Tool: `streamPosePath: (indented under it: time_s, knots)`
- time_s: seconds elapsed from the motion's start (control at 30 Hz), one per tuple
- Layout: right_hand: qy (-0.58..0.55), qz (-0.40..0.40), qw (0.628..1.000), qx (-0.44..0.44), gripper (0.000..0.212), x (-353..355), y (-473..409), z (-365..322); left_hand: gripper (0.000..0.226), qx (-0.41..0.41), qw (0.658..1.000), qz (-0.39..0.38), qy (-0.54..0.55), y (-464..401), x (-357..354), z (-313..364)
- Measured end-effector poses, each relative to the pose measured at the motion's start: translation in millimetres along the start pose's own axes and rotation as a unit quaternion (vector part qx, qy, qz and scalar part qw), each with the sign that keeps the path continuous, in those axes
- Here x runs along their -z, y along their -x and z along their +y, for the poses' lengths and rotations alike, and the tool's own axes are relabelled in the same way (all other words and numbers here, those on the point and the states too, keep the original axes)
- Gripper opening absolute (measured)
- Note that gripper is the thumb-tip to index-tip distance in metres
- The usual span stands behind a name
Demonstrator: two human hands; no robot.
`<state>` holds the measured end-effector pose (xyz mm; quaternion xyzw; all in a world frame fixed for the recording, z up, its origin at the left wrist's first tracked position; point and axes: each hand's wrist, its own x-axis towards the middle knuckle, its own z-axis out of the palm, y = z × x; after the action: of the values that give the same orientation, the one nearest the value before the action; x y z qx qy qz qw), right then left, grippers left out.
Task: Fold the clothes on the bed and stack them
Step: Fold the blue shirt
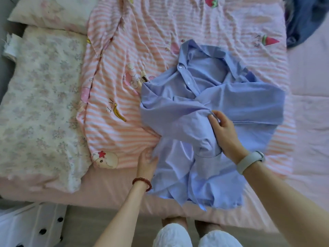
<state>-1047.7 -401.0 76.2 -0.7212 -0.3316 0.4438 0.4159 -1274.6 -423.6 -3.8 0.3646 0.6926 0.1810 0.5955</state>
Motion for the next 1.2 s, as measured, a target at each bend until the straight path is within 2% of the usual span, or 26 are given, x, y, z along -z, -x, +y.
streamPosePath:
  time_s: [0.1,0.17,0.23,0.3,0.33,0.4,0.5,0.57,0.63,0.67,0.73,0.77,0.87,0.93,0.97,1.03,1.1,1.2]
  knots:
    - [0.044,0.016,0.999,-0.008,0.014,11,-8,30,0.06,0.016,0.99,-0.022,-0.137,-17,-20,-28]
    - [0.042,0.017,0.998,-0.033,0.016,14,-9,47,0.048,0.028,0.98,0.002,-0.195,-27,-28,-41]
    - [0.043,0.012,0.998,-0.048,0.014,19,-9,56,0.03,0.03,0.986,0.039,-0.159,-23,-32,-42]
    - [0.053,-0.007,0.996,-0.066,0.009,25,-7,60,0.028,0.043,0.989,0.091,-0.112,-12,-29,-42]
    - [0.062,-0.023,0.995,-0.074,0.01,29,-6,61,0.028,0.06,0.984,0.118,-0.123,-3,-24,-44]
    - [0.106,-0.05,0.99,-0.082,0.022,37,-3,62,0.024,0.095,0.964,0.16,-0.191,14,-13,-49]
    - [0.211,-0.084,0.97,-0.091,0.022,45,1,63,0.024,0.092,0.946,0.179,-0.254,30,-4,-43]
    - [0.292,-0.11,0.945,-0.102,0.025,48,2,67,0.037,0.015,0.955,0.169,-0.242,25,-6,-27]
    - [0.358,-0.145,0.913,-0.133,0.021,51,0,74,0.046,-0.114,0.944,0.148,-0.272,15,-14,-2]
    - [0.38,-0.157,0.9,-0.146,0.018,52,-1,77,0.048,-0.182,0.925,0.13,-0.306,8,-20,13]
    - [0.4,-0.158,0.89,-0.149,0.02,58,-3,83,0.055,-0.298,0.861,0.096,-0.4,-13,-36,43]
    - [0.403,-0.143,0.894,-0.136,0.023,62,-2,84,0.059,-0.321,0.832,0.064,-0.448,-22,-44,61]
    - [0.414,-0.052,0.907,-0.063,0.029,76,0,80,0.07,-0.293,0.756,-0.053,-0.582,-54,-70,109]
    - [0.418,0.018,0.908,-0.001,0.028,87,-5,73,0.074,-0.28,0.695,-0.101,-0.654,-70,-86,132]
    - [0.417,0.051,0.907,0.031,0.027,93,-9,70,0.072,-0.273,0.678,-0.118,-0.673,-77,-92,139]
    - [0.414,0.11,0.898,0.097,0.027,108,-19,64,0.051,-0.278,0.664,-0.135,-0.681,-84,-103,151]
    - [0.436,0.157,0.874,0.148,0.026,127,-32,58,0.029,-0.33,0.663,-0.112,-0.662,-88,-114,161]
    - [0.464,0.193,0.848,0.167,0.022,147,-54,46,0.029,-0.477,0.715,0.029,-0.51,-94,-120,166]
